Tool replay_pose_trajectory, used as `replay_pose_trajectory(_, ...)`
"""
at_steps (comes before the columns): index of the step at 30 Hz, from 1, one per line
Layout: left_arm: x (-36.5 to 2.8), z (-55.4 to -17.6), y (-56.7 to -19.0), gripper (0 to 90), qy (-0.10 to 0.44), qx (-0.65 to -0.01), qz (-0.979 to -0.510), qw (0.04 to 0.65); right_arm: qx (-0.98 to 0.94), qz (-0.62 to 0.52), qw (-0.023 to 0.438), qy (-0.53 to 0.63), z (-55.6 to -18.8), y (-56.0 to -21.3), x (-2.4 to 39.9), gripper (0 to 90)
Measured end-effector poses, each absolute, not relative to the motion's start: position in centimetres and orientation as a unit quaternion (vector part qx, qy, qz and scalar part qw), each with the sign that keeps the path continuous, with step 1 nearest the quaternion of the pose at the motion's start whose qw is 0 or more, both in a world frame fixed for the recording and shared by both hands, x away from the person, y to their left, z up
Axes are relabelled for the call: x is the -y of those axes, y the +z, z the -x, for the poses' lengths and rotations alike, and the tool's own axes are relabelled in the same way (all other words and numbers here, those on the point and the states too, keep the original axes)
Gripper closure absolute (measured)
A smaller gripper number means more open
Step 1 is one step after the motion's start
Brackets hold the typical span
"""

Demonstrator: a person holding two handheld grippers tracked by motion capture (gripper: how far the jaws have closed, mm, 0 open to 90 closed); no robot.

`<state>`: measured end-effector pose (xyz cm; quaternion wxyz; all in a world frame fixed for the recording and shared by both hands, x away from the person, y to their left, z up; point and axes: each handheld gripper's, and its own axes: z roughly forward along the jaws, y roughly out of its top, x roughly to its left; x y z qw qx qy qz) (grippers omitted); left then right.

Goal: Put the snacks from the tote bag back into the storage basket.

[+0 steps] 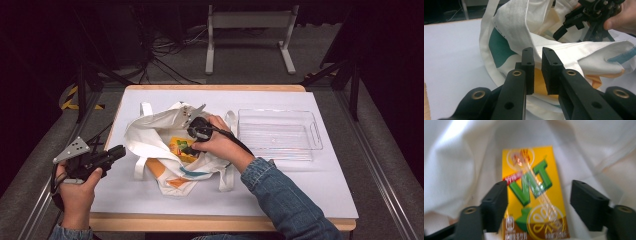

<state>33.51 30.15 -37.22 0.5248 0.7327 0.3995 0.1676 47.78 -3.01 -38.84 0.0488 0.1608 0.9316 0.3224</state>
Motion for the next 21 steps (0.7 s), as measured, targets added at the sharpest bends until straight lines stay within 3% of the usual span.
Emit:
replay_pose_trajectory(3,-30.3,-33.5,-37.3,80.6,0.169,-0.399,-0.733,0.524,-0.921,-0.177,0.040,0.344,-48.0,-38.6,2.9,40.4)
replay_pose_trajectory(5,-30.3,-33.4,-37.3,80.6,0.169,-0.400,-0.733,0.524,-0.922,-0.181,0.038,0.341,-48.2,-38.7,2.7,39.3)
replay_pose_trajectory(21,-30.3,-33.5,-37.4,80.6,0.165,-0.402,-0.732,0.525,-0.935,-0.166,0.036,0.312,-49.0,-40.3,-1.7,17.4)
